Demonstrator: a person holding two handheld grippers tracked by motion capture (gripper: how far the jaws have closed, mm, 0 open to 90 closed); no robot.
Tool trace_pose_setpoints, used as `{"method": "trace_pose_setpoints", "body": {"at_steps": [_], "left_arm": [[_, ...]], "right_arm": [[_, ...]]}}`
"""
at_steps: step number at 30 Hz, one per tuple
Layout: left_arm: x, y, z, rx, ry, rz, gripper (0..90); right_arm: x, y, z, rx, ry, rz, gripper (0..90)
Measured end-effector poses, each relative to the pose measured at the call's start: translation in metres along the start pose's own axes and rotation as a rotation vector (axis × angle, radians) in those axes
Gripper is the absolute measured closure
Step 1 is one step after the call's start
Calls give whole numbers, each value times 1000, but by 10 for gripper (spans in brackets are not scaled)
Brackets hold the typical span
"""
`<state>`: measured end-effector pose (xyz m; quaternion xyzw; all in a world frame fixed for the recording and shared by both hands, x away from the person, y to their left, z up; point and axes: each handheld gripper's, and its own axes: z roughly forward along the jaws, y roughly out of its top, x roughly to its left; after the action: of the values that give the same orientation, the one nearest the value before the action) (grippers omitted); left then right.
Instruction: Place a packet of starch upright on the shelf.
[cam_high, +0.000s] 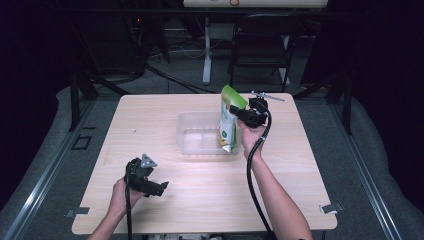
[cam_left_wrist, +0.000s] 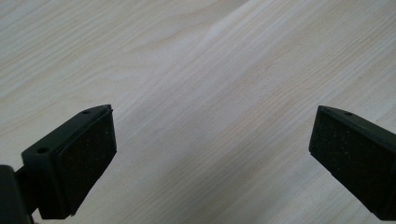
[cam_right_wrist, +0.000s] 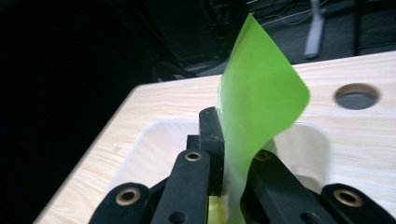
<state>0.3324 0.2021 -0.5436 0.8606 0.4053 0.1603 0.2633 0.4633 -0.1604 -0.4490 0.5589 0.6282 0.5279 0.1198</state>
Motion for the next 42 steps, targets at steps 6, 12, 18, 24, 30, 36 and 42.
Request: {"method": "trace_pose_setpoints", "body": {"at_steps": [6, 12, 18, 24, 30, 36, 42], "left_arm": [[0, 0, -1, -3, 2, 0, 7], [0, 0, 0, 1, -2, 2, 7], [-1, 0, 1, 2, -1, -1, 7], [-1, 0, 1, 7, 0, 7, 7], [0, 0, 0, 6, 3, 2, 7], [-1, 0, 0, 10, 1, 10, 7], [-1, 0, 0, 8, 1, 6, 7]], "right_arm": [[-4, -6, -4, 4, -98, -104, 900], [-11, -10, -10, 27, -159, -181, 900], [-30, -11, -19, 58, -169, -168, 886], [-34, -16, -23, 83, -181, -199, 874], [-27, -18, -31, 86, -187, -253, 729], [-26, -13, -44, 127, -52, -189, 586], [-32, -20, -36, 167, 21, -104, 796]]}}
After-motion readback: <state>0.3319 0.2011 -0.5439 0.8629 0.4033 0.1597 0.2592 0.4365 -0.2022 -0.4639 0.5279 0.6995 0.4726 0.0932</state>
